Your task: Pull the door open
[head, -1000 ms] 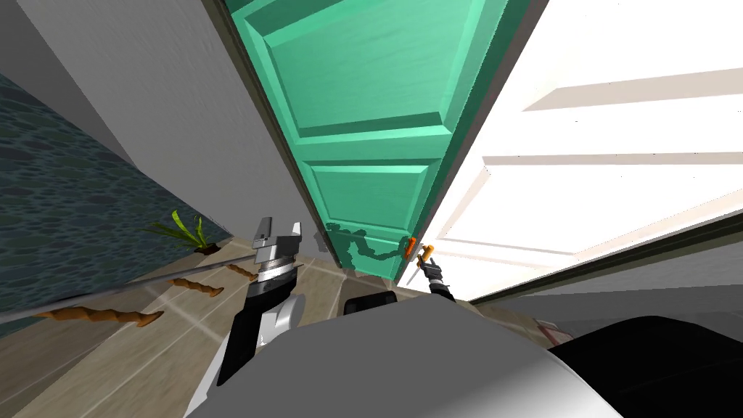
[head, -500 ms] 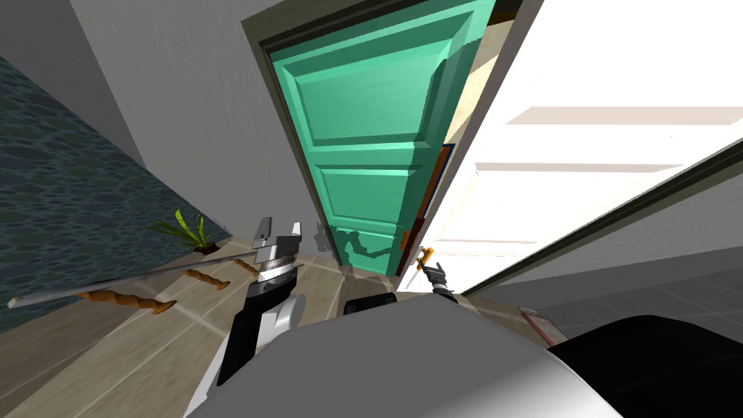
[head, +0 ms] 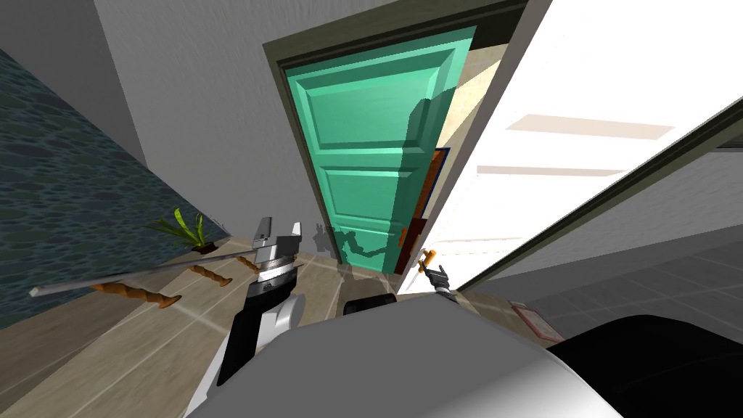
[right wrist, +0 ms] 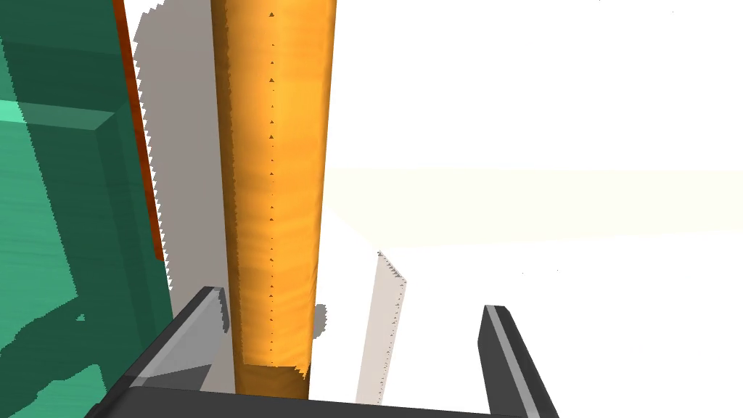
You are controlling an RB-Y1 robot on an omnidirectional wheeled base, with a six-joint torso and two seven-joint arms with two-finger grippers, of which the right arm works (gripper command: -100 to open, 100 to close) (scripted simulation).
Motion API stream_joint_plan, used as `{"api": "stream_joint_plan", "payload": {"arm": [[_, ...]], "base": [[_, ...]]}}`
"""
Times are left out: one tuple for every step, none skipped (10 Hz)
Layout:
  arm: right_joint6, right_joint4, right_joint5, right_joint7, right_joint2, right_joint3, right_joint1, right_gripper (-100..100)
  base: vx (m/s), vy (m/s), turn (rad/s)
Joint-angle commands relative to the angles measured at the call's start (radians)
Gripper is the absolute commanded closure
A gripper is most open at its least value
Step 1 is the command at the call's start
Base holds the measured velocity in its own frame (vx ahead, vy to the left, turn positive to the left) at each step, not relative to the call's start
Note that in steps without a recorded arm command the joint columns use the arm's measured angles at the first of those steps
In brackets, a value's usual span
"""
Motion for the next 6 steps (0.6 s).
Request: {"api": "stream_joint_plan", "payload": {"arm": [[0.020,0.002,-0.015,0.011,-0.020,-0.030,0.026,100],[0.020,0.002,-0.015,0.011,-0.020,-0.030,0.026,100],[0.020,0.002,-0.015,0.011,-0.020,-0.030,0.026,100],[0.020,0.006,-0.016,0.012,-0.021,-0.033,0.030,100],[0.020,0.006,-0.016,0.012,-0.021,-0.033,0.030,100],[0.020,0.006,-0.016,0.012,-0.021,-0.033,0.030,100]], "base": [[-0.028,0.005,-0.010],[-0.026,-0.001,0.013],[-0.007,0.002,0.012],[-0.019,0.013,-0.020],[-0.026,0.012,-0.030],[-0.015,-0.003,0.007]]}}
